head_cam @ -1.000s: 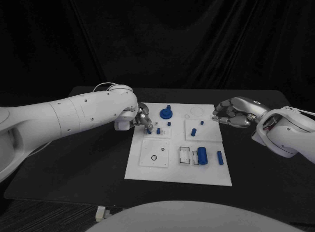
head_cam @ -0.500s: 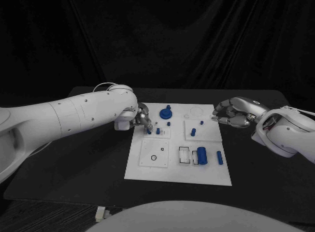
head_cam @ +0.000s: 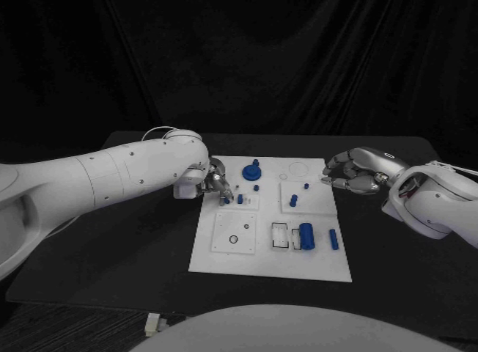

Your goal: Assemble the parts on the task board

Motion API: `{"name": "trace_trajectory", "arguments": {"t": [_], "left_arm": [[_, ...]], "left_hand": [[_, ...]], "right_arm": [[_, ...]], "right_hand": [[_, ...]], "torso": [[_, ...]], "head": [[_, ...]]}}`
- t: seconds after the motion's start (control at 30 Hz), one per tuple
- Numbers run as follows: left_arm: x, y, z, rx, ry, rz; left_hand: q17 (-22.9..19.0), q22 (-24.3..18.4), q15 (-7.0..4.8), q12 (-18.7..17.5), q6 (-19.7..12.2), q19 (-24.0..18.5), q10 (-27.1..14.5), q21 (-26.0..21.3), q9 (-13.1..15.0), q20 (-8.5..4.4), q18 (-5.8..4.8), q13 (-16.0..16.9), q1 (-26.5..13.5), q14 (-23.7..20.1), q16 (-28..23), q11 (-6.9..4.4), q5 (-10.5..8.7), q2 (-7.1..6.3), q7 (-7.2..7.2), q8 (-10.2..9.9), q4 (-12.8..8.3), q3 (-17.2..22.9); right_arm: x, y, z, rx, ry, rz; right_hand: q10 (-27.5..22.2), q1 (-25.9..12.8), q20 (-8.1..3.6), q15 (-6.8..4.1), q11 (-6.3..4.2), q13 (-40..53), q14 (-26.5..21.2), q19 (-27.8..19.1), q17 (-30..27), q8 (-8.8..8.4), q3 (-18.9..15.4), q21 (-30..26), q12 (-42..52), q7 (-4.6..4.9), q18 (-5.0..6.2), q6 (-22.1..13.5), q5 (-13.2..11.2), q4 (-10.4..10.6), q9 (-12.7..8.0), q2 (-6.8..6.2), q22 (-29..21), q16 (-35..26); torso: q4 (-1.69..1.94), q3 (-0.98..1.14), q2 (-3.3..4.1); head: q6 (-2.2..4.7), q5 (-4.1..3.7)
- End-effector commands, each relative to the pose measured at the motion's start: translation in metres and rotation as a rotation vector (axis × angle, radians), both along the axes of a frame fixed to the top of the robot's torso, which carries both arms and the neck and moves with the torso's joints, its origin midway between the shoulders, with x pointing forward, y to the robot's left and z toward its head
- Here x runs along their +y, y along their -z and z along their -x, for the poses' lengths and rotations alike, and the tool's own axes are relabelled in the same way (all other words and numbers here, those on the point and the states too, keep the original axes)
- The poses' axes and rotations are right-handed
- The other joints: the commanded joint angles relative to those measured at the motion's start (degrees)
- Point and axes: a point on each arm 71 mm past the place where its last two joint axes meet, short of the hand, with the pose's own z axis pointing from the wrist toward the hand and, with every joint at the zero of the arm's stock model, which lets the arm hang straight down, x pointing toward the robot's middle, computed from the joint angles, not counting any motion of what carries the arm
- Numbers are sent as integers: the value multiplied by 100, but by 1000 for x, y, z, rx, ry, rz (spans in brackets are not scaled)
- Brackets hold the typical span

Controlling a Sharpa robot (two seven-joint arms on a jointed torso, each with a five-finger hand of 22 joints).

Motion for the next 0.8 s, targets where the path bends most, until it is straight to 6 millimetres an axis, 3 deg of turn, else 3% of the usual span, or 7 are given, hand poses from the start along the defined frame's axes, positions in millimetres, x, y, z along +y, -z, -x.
{"name": "trace_trajectory", "arguments": {"t": [0.03,0.27,0.57,0.8], "left_arm": [[0,4,3,25,15,-8],[1,4,3,27,13,-9],[2,5,2,24,7,-11],[5,5,2,20,2,-5]], "left_hand": [[1509,1029,48,15,10,-56,600,-44,-60,6,48,1496,-150,605,15,47,-108,-33,58,-68,115,-179],[1509,1018,85,15,-39,-83,600,-91,-186,37,58,1496,-314,605,15,94,-325,-22,111,-200,418,-518],[1509,1008,131,15,-133,-108,600,-129,-248,76,65,1496,-416,605,15,146,-371,-8,169,-285,622,-749],[1509,999,143,15,-187,-129,600,-158,-265,89,72,1496,-406,605,15,160,-355,-43,184,-317,641,-822]], "right_arm": [[0,2,0,13,11,9],[0,2,0,16,11,10],[0,2,0,18,12,11],[0,3,1,19,11,11]], "right_hand": [[609,84,47,44,49,1509,453,18,909,-23,18,-16,14,13,81,44,25,-30,-8,-7,1039,-23],[609,151,50,46,52,1509,454,18,907,-43,48,-24,14,17,81,56,167,-74,-19,-9,1038,-25],[609,198,51,48,52,1509,454,19,905,-66,79,-31,14,18,82,70,336,-105,-32,-10,1037,-26],[609,213,51,48,53,1509,454,22,906,-74,93,-27,14,19,81,76,398,-114,-36,-9,1039,-25]], "torso": [[3,0,2],[5,-1,4],[3,1,1],[1,1,-3]], "head": [[-1,-3],[-1,-9],[-1,-13],[-1,-12]]}}
